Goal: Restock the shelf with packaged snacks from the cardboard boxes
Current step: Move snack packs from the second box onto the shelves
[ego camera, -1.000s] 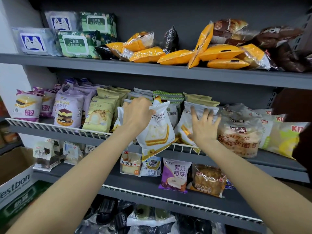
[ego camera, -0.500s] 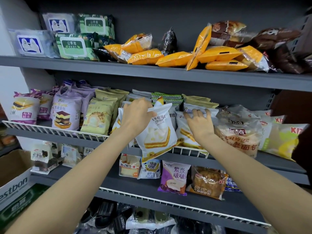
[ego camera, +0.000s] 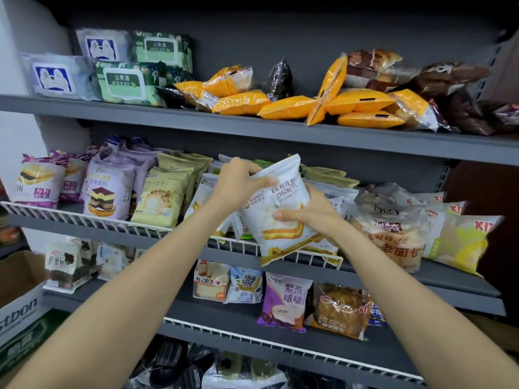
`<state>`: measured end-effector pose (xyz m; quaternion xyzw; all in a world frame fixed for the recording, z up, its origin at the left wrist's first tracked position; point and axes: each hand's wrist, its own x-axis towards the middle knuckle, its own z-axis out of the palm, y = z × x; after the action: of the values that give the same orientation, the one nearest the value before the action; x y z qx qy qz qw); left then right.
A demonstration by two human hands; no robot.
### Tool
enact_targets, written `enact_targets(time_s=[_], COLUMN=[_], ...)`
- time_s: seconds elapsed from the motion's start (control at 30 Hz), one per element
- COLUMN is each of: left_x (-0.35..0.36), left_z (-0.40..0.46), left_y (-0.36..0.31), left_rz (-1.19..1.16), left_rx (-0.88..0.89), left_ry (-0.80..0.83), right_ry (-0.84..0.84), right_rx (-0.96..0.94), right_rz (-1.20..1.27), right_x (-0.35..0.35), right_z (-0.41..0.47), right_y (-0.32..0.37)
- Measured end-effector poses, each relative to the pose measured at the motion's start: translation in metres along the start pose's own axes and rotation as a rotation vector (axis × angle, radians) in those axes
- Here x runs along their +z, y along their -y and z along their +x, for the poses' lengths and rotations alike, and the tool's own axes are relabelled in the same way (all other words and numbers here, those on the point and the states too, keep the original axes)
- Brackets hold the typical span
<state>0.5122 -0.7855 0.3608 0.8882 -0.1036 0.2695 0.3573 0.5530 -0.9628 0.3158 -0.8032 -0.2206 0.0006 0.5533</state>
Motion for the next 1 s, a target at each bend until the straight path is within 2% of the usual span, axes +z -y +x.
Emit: enact_targets(time_s=[0.1, 0.2, 0.27, 0.37, 0.4, 0.47, 0.53, 0.63, 0.73, 0.77, 0.83, 0.9, 0.93, 1.0], left_x=[0.0, 0.001, 0.004, 0.016, 0.021, 0.032, 0.039, 0.037, 0.03, 0.027, 0.023, 0.022, 0.023, 0.024], left_z=[0.0, 0.004, 0.007, 0.005, 0.002, -0.004, -0.005, -0.005, -0.007, -0.007, -0.007, -0.008, -0.008, -0.011], left_y=[0.005, 0.016, 0.027, 0.04, 0.042, 0.042, 0.04, 0.04, 0.05, 0.053, 0.057, 0.058, 0.058, 0.057], left_rz=[-0.162, -0.355, -0.356, -0.637, -0.704, -0.67, -0.663, -0.643, -0.515, -0.486, -0.506, -0.544, -0.553, -0.557], left_rx=[-0.024, -0.166, -0.315, -0.639, -0.681, -0.638, -0.554, -0.509, -0.578, -0.594, -0.608, -0.599, -0.583, -0.544], left_ry=[0.082, 0.08, 0.099, 0.119, 0.131, 0.168, 0.053, -0.156, -0.314, -0.339, -0.336, -0.315, -0.301, -0.29], right_ry=[-0.109, -0.142, -0.135, -0.142, -0.153, -0.175, -0.23, -0.453, -0.744, -0.769, -0.673, -0.588, -0.625, -0.749], right_rx=[0.036, 0.066, 0.075, 0.066, 0.066, 0.058, 0.034, -0.013, -0.025, -0.027, -0.013, -0.013, -0.04, -0.155], right_rz=[0.017, 0.146, 0.234, 0.321, 0.361, 0.422, 0.422, 0.189, -0.069, -0.075, -0.082, -0.19, -0.337, -0.781], right_x=[-0.005, -0.008, -0.009, -0.007, -0.005, -0.004, -0.008, -0.015, -0.017, -0.015, -0.011, -0.001, 0.005, 0.014], right_z=[0.0, -0.004, -0.007, -0.009, -0.01, -0.012, -0.011, -0.011, -0.014, -0.015, -0.01, -0.008, -0.007, -0.005], right_y=[-0.006, -0.012, -0.014, -0.018, -0.019, -0.021, -0.024, -0.031, -0.042, -0.044, -0.051, -0.057, -0.06, -0.064])
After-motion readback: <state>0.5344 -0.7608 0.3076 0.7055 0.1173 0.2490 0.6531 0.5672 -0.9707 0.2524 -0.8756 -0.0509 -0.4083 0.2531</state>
